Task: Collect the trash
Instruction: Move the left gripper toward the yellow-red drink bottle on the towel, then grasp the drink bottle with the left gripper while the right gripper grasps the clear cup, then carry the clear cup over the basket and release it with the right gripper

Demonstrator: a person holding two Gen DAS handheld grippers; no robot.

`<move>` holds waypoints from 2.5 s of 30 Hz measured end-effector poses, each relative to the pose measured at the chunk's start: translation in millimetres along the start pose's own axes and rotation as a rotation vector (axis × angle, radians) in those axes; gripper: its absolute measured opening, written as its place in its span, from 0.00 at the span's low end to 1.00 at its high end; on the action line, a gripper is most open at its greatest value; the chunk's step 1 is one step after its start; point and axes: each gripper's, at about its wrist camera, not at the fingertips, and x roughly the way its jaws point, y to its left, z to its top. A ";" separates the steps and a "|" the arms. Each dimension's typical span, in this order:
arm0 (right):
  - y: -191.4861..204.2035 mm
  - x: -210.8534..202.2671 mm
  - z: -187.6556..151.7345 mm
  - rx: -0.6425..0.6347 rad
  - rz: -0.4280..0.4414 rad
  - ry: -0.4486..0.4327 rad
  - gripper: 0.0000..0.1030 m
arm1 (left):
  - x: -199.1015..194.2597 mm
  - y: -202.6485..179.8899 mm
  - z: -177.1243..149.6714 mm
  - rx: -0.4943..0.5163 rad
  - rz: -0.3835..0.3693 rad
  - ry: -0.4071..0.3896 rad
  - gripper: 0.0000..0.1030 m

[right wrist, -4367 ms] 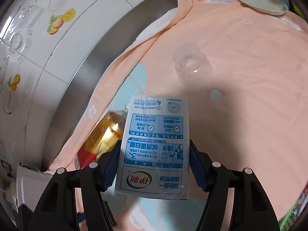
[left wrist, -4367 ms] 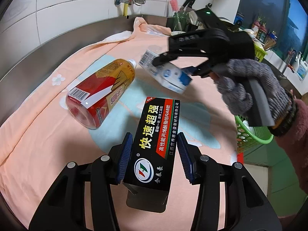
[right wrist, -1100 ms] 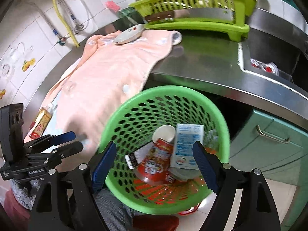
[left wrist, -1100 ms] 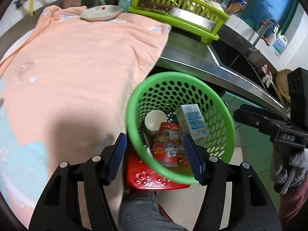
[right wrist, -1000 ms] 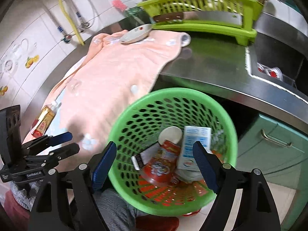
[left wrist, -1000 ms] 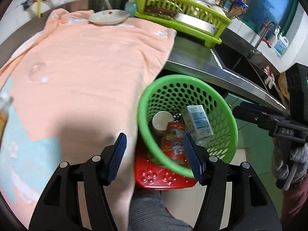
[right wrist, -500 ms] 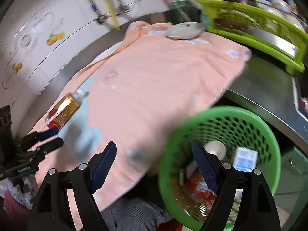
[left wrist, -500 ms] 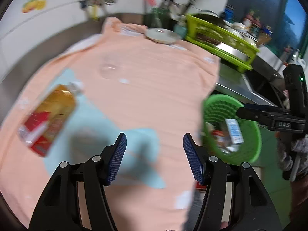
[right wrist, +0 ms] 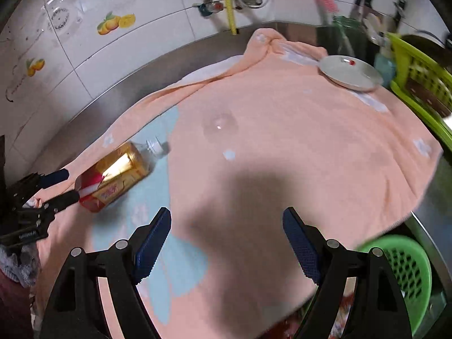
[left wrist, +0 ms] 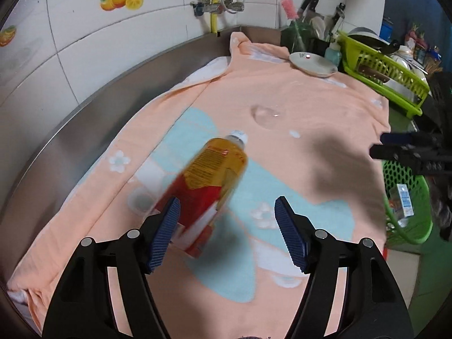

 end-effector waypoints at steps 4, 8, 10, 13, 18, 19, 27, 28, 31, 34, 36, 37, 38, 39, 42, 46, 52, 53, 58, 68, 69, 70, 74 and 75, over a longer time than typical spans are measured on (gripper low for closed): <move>8.7 34.4 21.0 -0.042 -0.013 0.025 0.76 | 10.6 11.4 2.7 0.013 -0.001 0.010 0.72; 12.1 68.4 42.1 -0.068 -0.017 0.034 0.76 | 20.5 15.9 5.8 0.032 -0.004 0.021 0.77; 14.1 81.4 50.4 -0.075 -0.019 0.037 0.76 | 26.5 18.2 8.1 0.043 -0.007 0.030 0.78; 14.1 103.7 61.4 -0.080 -0.034 0.048 0.76 | 34.2 19.9 10.5 0.054 -0.001 0.042 0.79; 12.5 132.2 76.1 -0.082 -0.035 0.048 0.76 | 49.0 17.8 13.8 0.092 0.013 0.075 0.80; 12.4 136.0 78.5 -0.079 -0.041 0.047 0.76 | 50.3 18.4 14.3 0.095 0.016 0.078 0.80; 22.5 161.1 94.8 -0.106 -0.056 0.063 0.76 | 69.6 18.7 18.7 0.125 0.017 0.128 0.80; 23.6 163.8 96.0 -0.110 -0.057 0.067 0.76 | 72.6 18.2 18.8 0.129 0.016 0.135 0.80; 23.3 169.7 98.3 -0.111 -0.067 0.070 0.76 | 77.1 15.7 19.1 0.136 0.015 0.145 0.80; 20.1 173.7 100.6 -0.103 -0.070 0.070 0.76 | 81.8 12.3 20.2 0.148 0.013 0.151 0.80; 16.0 176.0 101.8 -0.086 -0.075 0.069 0.76 | 84.9 11.1 20.4 0.150 0.018 0.156 0.80; 14.5 176.8 102.1 -0.078 -0.073 0.070 0.76 | 86.3 11.0 20.4 0.149 0.017 0.160 0.79; 13.0 176.8 102.7 -0.071 -0.070 0.064 0.76 | 87.4 11.3 20.2 0.150 0.021 0.160 0.79; 13.1 177.0 103.3 -0.068 -0.071 0.061 0.76 | 87.7 11.2 19.7 0.150 0.027 0.159 0.79; 13.7 177.1 103.7 -0.066 -0.089 0.056 0.70 | 89.2 12.0 18.8 0.150 0.031 0.158 0.75; 13.2 174.8 104.4 -0.069 -0.100 0.052 0.59 | 92.4 11.9 16.7 0.166 0.040 0.172 0.75; 11.2 164.1 98.8 -0.057 -0.072 0.042 0.57 | 98.6 10.5 18.6 0.191 0.032 0.197 0.75; 10.7 161.3 96.8 -0.052 -0.056 0.046 0.57 | 99.8 9.8 18.6 0.197 0.035 0.198 0.75; 15.2 142.4 80.4 -0.071 -0.042 0.044 0.57 | 99.2 5.9 18.3 0.193 0.056 0.183 0.73; 8.9 71.4 31.4 -0.058 -0.013 0.011 0.57 | 78.5 -11.3 8.9 0.142 0.031 0.142 0.70; 6.4 64.1 25.1 -0.052 -0.014 0.008 0.57 | 74.2 -15.3 6.2 0.141 0.021 0.135 0.69; 4.3 56.8 19.1 -0.049 -0.022 0.005 0.57 | 71.7 -18.8 3.8 0.143 0.018 0.132 0.69; -14.6 21.7 -15.4 -0.021 -0.039 0.002 0.57 | 56.6 -35.9 -3.0 0.126 -0.028 0.114 0.68; -21.0 13.4 -24.7 -0.009 -0.040 0.001 0.57 | 51.6 -41.1 -3.9 0.118 -0.042 0.107 0.68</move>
